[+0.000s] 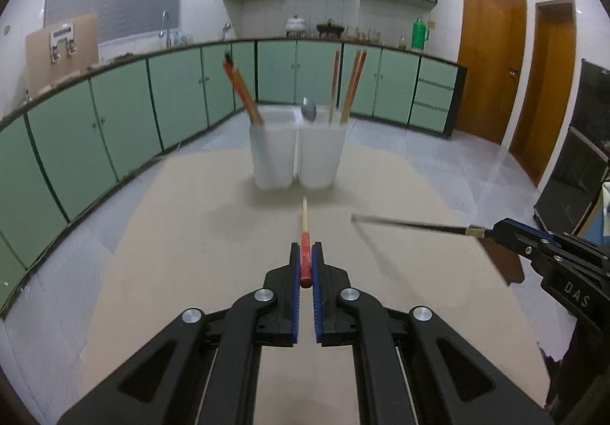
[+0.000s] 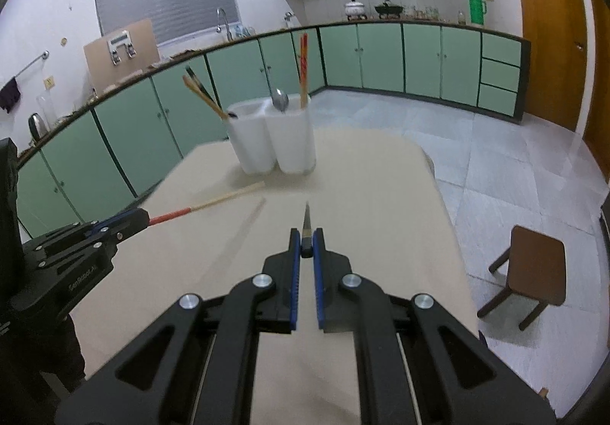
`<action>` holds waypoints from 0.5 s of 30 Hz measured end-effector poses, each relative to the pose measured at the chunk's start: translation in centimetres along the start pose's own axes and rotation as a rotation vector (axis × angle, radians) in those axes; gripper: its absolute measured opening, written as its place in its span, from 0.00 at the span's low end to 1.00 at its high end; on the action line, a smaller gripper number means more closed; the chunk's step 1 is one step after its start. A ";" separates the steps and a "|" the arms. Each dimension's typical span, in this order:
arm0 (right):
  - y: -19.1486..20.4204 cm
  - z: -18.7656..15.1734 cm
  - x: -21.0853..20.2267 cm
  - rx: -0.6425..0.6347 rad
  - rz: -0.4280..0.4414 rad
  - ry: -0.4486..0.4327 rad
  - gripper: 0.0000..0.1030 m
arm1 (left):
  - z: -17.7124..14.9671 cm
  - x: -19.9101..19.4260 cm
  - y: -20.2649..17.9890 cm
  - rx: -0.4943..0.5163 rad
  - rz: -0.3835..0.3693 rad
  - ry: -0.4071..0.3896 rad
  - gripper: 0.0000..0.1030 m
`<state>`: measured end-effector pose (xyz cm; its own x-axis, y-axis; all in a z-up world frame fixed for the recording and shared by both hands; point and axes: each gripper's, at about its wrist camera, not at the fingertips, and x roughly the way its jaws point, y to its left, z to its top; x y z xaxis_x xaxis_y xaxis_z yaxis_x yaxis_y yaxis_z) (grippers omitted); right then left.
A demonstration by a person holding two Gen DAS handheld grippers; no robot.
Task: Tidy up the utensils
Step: 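Carry both chopsticks to the white holder and lower them in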
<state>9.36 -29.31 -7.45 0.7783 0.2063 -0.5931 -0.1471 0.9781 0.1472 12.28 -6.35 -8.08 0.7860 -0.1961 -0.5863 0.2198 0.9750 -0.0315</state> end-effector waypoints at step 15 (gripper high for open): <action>0.9 9.3 -1.8 -0.050 0.111 -0.040 0.06 | 7.8 -1.9 0.9 0.011 -0.111 -0.096 0.05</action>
<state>13.48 -29.09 1.15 0.7790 0.3129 -0.5434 -0.2630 0.9497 0.1697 15.48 -5.90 -0.62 0.8078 -0.3126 -0.4997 0.3145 0.9456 -0.0831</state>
